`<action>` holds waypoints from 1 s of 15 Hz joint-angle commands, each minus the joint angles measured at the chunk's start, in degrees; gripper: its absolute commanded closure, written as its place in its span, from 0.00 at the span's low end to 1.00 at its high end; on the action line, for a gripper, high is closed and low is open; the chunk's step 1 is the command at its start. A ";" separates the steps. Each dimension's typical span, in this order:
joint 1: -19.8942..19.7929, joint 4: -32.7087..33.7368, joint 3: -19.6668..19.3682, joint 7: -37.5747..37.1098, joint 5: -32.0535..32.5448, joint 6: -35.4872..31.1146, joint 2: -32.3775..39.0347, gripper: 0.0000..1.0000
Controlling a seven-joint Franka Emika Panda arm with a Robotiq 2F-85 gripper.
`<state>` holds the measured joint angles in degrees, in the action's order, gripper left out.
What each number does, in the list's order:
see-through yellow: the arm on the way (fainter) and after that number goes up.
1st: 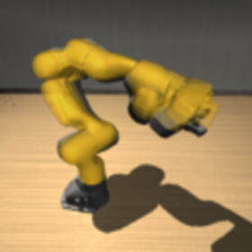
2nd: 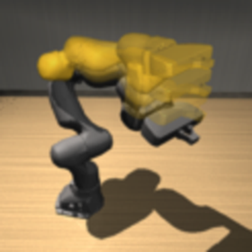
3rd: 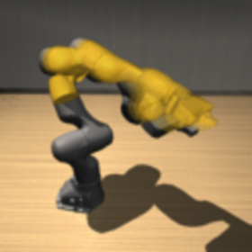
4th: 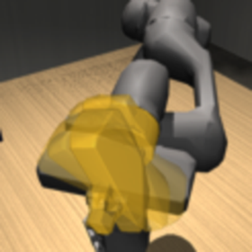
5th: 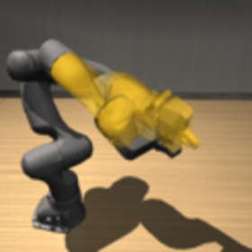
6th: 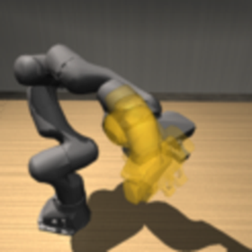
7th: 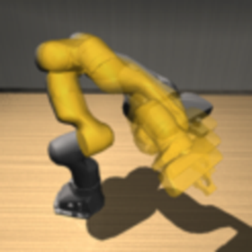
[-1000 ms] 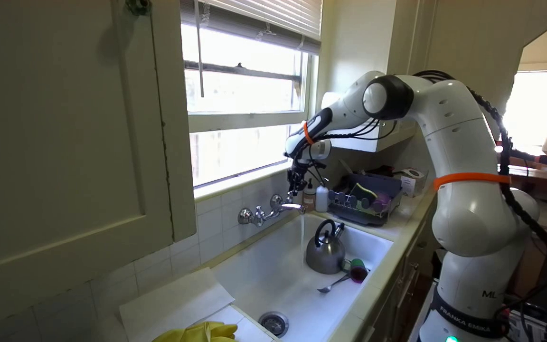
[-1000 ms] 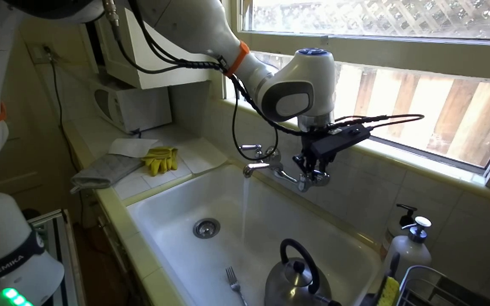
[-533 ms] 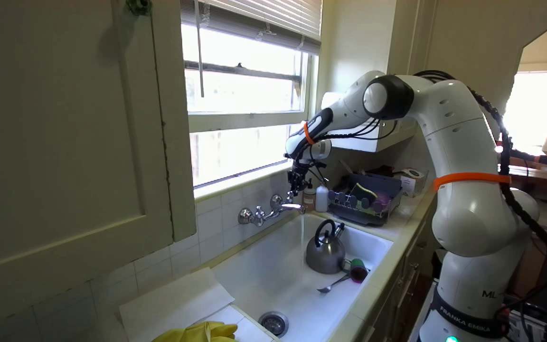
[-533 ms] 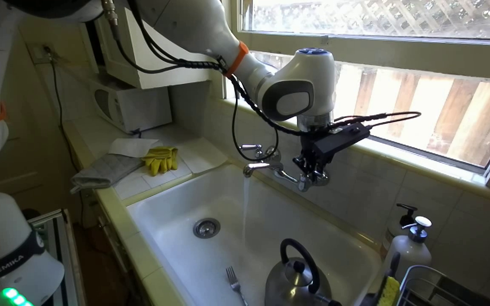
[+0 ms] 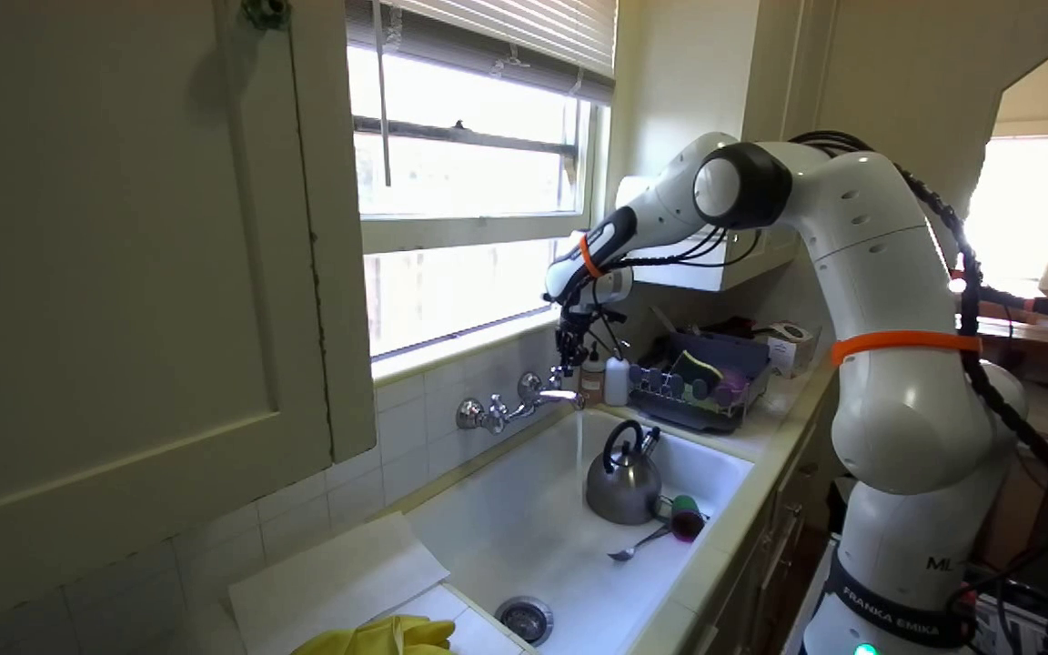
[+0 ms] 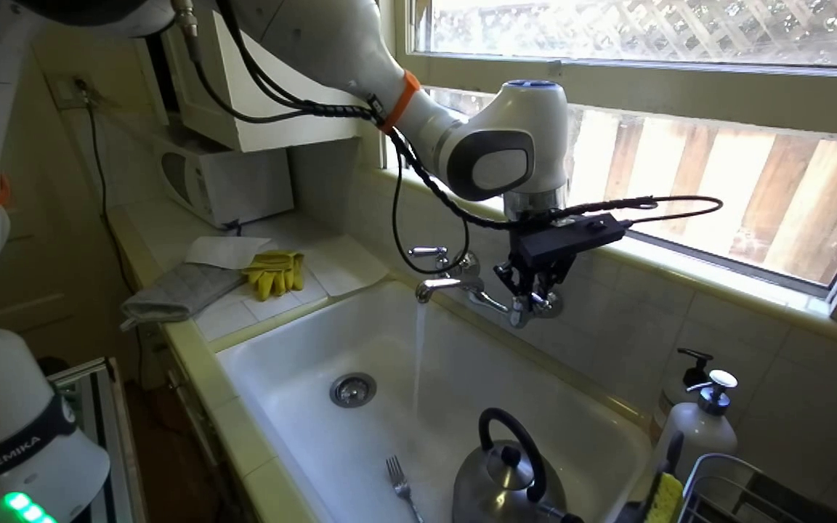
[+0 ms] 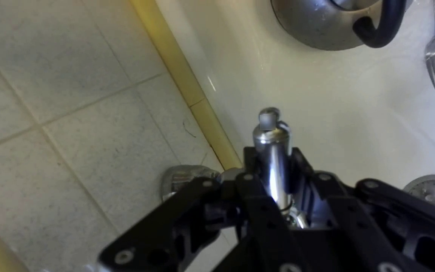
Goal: Turn on the water to the faucet by turning both handles
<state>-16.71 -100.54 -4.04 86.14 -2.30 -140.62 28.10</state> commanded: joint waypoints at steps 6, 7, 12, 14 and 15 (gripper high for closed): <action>2.39 2.04 -2.56 -23.99 3.37 3.68 1.01 0.94; 2.29 2.17 -2.40 -25.18 3.46 3.86 1.06 0.94; 2.16 2.67 -2.11 -29.59 4.33 4.70 1.43 0.94; 2.17 2.76 -2.06 -30.69 4.68 4.93 1.48 0.94; 2.19 2.79 -2.05 -31.15 4.93 4.93 1.52 0.94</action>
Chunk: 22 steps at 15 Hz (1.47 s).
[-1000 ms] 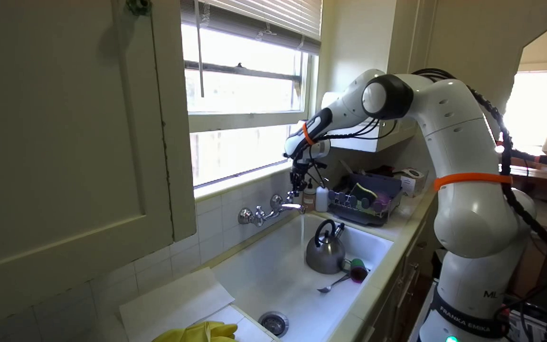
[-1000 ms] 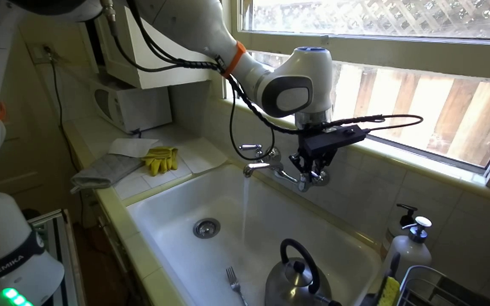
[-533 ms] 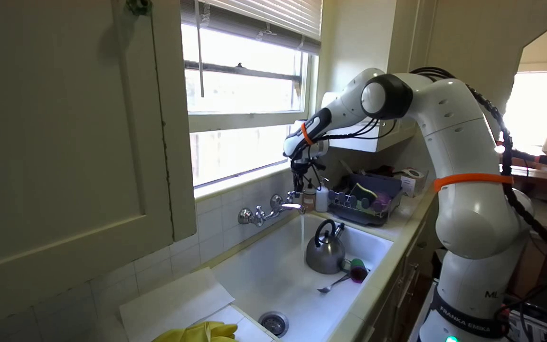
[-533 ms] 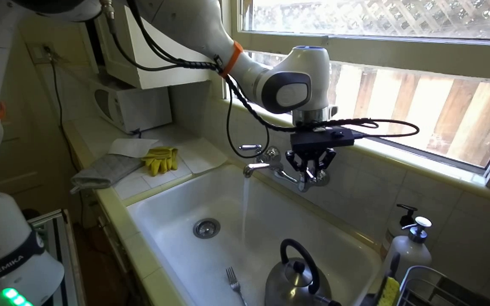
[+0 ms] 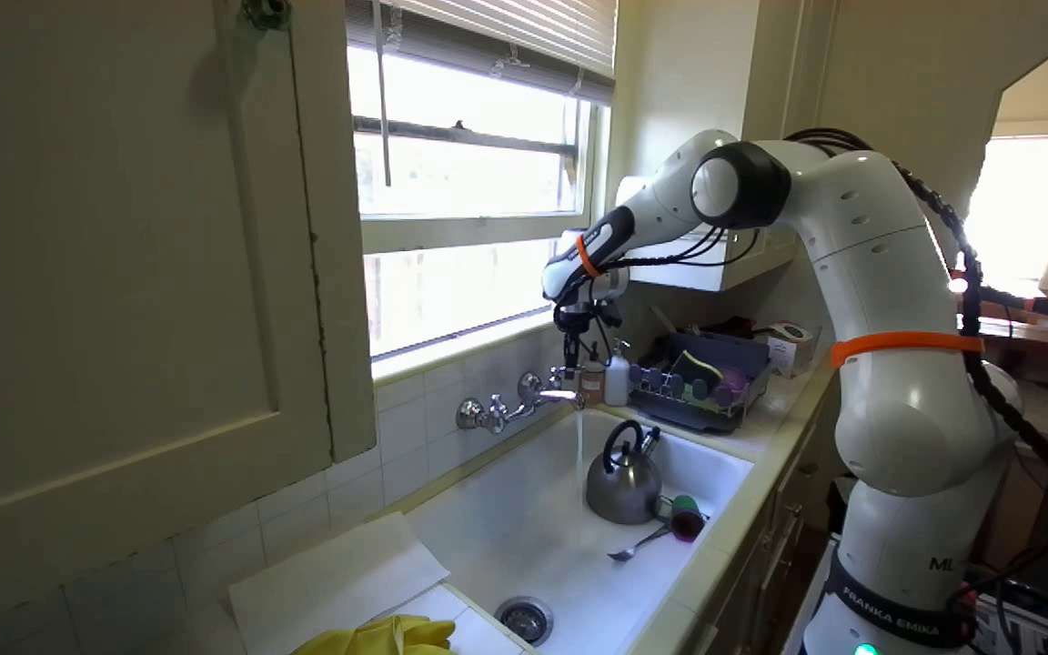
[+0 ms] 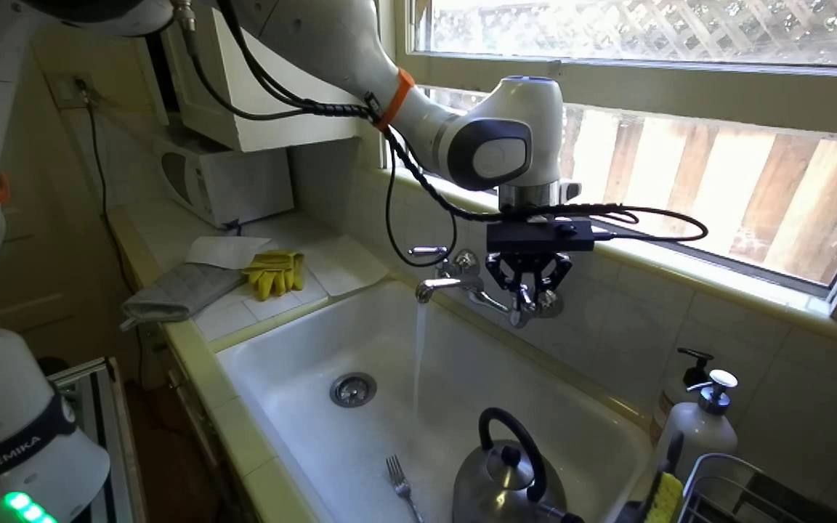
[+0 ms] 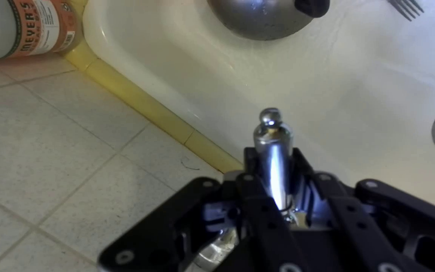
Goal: Turn on the water to the faucet by turning both handles
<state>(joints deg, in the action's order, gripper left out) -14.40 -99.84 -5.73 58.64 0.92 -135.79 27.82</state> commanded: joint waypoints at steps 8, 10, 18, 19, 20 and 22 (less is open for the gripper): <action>-0.04 2.12 -0.15 -5.11 2.62 0.63 1.67 0.52; 0.10 1.96 -0.27 -5.95 3.18 0.32 1.56 0.46; 0.24 0.48 -0.65 -8.25 6.74 3.24 -1.16 0.00; 0.53 0.04 -0.99 -9.39 7.11 3.75 -1.95 0.00; 0.70 -0.85 -1.10 -10.61 7.08 4.06 -3.17 0.00; 0.87 -1.88 -1.10 -12.60 7.09 5.23 -5.12 0.00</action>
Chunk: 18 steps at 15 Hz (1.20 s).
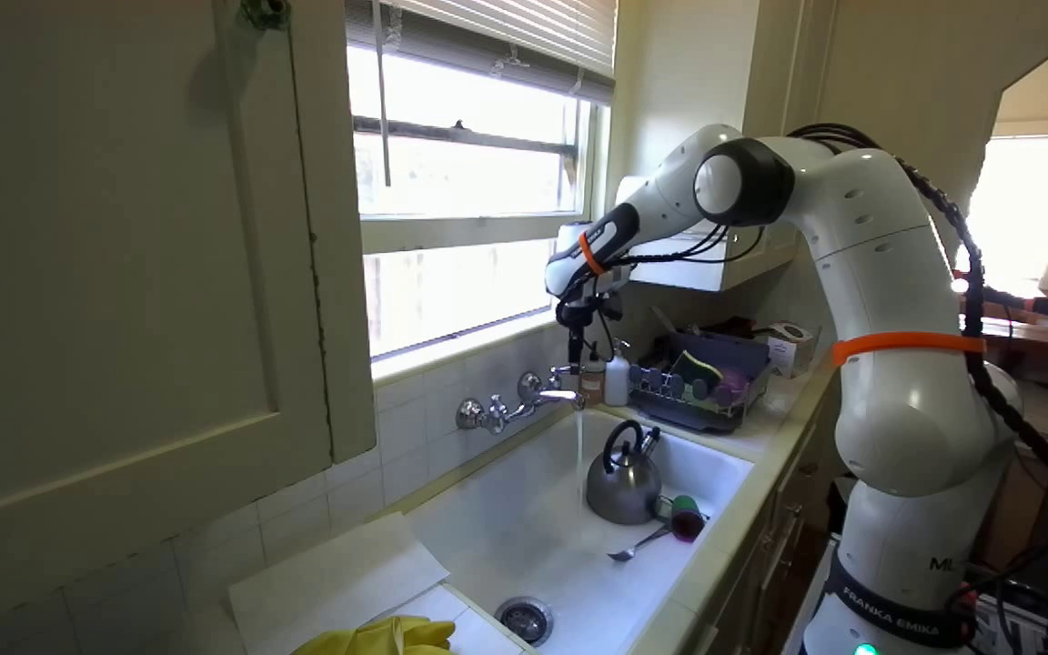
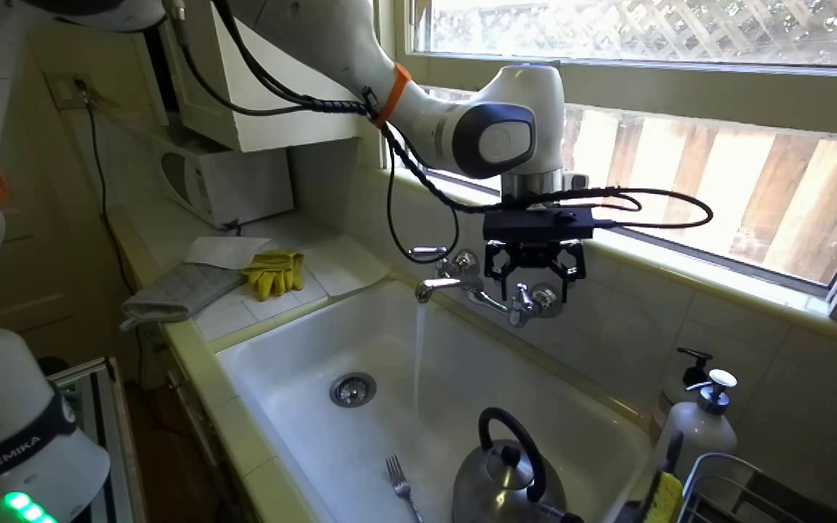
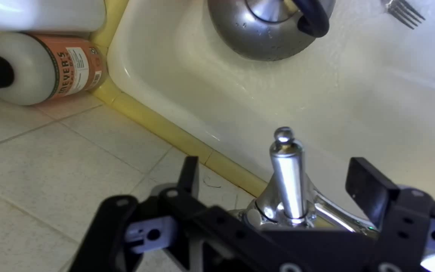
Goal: Turn on the water to the faucet by turning both handles
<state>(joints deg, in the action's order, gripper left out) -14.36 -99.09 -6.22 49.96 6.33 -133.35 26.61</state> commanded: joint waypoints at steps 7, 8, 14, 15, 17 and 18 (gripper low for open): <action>3.52 -5.79 -0.13 -16.24 3.31 8.81 -12.36 0.00; 4.16 -6.05 0.01 -18.09 3.38 10.02 -13.45 0.00; 7.33 -6.80 1.23 -26.94 2.94 16.54 -17.61 0.00; 7.61 -6.85 1.42 -28.14 2.31 17.51 -18.10 0.00; 8.30 -7.24 1.76 -30.69 2.18 18.81 -18.88 0.00; 8.52 -7.29 1.88 -31.55 2.23 19.32 -19.19 0.00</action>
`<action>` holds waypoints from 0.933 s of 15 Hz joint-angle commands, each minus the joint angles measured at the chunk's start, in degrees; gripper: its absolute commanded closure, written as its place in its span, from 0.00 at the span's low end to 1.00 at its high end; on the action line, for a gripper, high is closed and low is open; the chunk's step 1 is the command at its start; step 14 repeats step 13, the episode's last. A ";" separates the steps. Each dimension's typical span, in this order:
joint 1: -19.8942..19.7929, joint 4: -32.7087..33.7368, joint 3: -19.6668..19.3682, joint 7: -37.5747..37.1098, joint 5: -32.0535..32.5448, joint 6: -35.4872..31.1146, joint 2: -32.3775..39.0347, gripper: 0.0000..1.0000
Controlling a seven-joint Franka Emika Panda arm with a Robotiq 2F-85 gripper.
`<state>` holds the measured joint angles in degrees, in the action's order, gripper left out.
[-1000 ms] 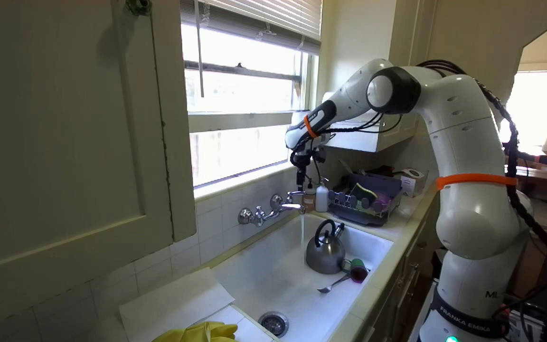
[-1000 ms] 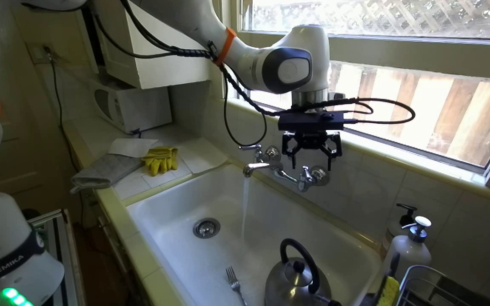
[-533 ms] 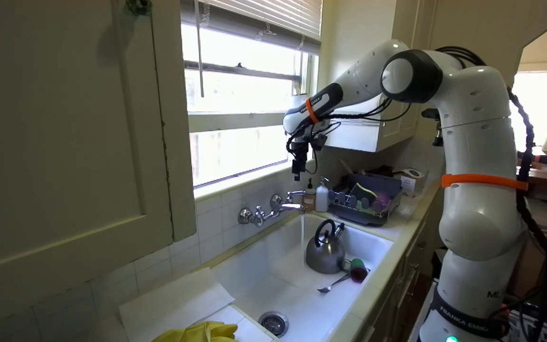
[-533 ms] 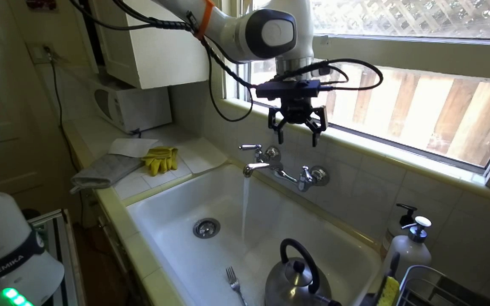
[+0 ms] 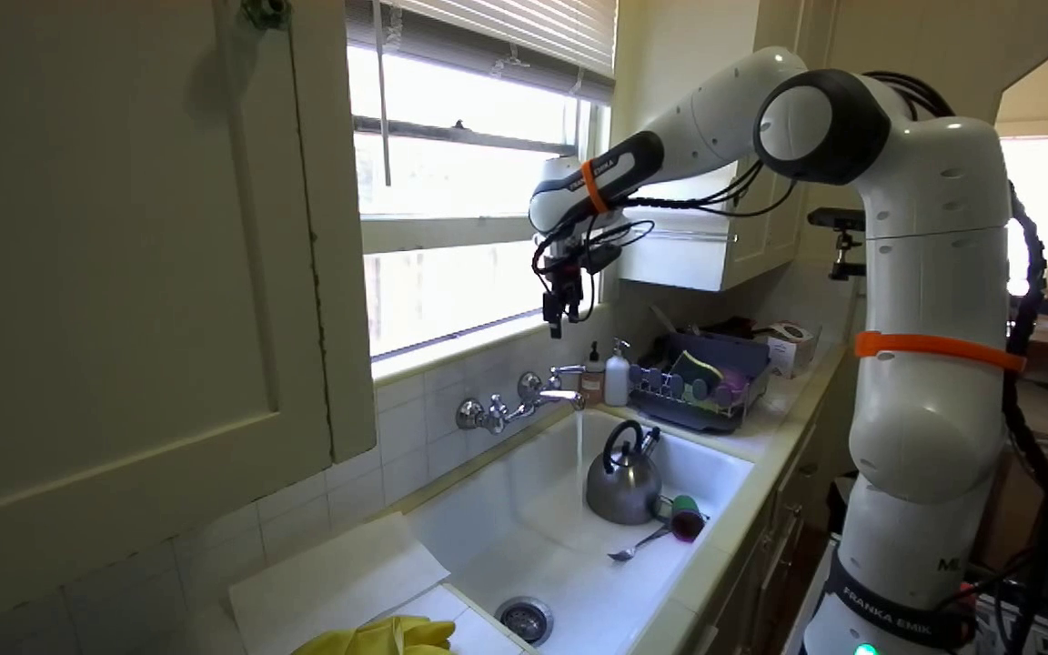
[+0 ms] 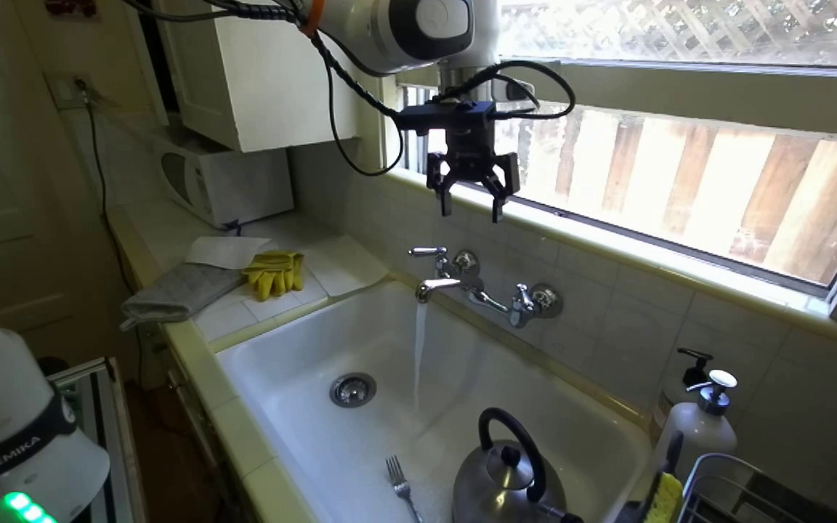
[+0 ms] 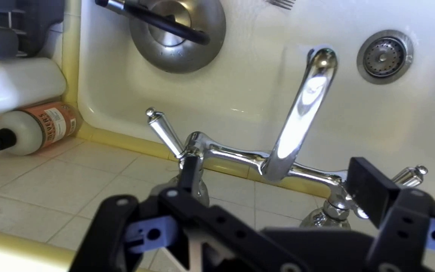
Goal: Turn on the water to the faucet by turning both handles
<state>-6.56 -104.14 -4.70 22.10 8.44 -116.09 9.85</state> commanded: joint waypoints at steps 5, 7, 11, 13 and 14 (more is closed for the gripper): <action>1.40 -3.56 0.81 -6.84 -1.26 2.61 -3.74 0.00; 1.46 -3.77 0.89 -7.51 -1.85 2.55 -3.84 0.00; 1.38 -2.30 0.78 -7.29 -0.88 1.72 -2.35 0.00; 1.39 -2.32 0.79 -7.41 -0.93 1.72 -2.37 0.00; 1.39 -2.32 0.79 -7.41 -0.93 1.72 -2.37 0.00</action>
